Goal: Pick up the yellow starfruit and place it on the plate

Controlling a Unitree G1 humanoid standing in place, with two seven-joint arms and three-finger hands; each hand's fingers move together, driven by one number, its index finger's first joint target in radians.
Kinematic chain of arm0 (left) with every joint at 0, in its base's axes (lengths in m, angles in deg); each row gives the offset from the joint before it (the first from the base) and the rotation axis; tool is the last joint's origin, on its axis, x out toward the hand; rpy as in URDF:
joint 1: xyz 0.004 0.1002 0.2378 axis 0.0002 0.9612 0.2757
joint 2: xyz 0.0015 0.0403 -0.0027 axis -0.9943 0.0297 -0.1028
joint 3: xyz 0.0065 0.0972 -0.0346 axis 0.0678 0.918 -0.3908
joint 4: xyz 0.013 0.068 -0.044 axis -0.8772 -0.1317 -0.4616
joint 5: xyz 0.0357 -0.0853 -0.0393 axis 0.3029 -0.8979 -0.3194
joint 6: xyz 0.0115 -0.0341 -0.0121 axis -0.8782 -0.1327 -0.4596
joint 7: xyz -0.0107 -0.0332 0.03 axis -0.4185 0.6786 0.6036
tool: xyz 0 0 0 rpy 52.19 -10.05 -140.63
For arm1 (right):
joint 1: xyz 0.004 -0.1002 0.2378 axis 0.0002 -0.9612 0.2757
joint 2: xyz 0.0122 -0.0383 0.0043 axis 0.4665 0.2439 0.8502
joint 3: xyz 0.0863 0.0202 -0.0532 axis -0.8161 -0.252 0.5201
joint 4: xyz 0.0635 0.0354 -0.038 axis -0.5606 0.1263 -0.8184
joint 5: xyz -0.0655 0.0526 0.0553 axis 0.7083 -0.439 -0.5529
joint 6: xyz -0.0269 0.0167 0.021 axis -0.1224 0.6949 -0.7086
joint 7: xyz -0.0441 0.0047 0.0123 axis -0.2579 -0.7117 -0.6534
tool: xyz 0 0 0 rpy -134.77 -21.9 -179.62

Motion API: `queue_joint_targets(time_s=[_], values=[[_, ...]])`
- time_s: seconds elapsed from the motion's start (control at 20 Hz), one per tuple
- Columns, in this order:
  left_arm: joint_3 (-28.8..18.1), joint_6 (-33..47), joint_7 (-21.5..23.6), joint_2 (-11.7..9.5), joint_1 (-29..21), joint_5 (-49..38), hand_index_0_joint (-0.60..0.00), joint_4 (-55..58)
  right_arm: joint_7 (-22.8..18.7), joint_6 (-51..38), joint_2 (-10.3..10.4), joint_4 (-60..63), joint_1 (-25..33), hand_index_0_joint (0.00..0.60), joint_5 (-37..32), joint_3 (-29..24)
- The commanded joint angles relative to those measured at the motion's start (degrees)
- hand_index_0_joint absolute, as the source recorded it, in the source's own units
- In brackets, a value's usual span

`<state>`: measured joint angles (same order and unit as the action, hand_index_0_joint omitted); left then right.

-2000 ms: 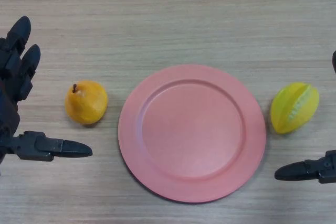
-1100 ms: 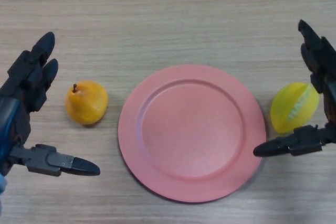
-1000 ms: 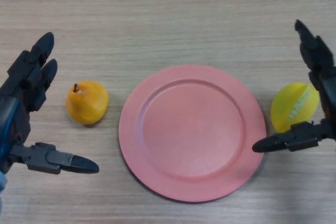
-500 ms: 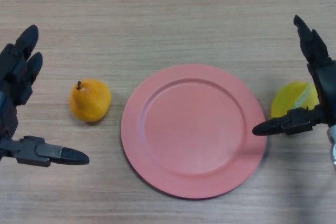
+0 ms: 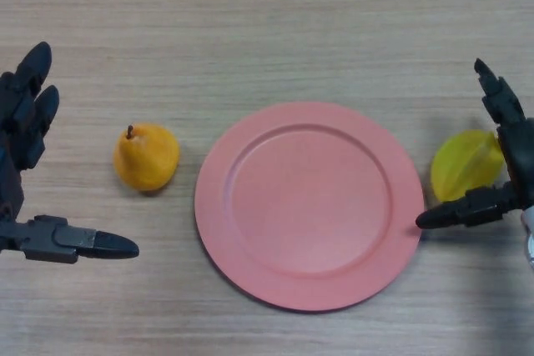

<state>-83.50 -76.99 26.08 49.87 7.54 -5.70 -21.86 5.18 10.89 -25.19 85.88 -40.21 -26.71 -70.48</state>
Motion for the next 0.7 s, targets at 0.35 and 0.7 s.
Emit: queue_joint_targets(time_s=[0.35,0.7], values=[[-4.8,6.92,3.12,-2.84,-2.2,-2.71,0.0,2.2,-8.07,-13.52,-4.15,7.94,7.33,0.15,3.81,-1.94],[-4.79,8.37,4.49,-2.45,-1.33,-2.28,0.0,1.92,-10.34,-13.44,-4.27,9.98,8.06,0.6,6.9,-1.45]])
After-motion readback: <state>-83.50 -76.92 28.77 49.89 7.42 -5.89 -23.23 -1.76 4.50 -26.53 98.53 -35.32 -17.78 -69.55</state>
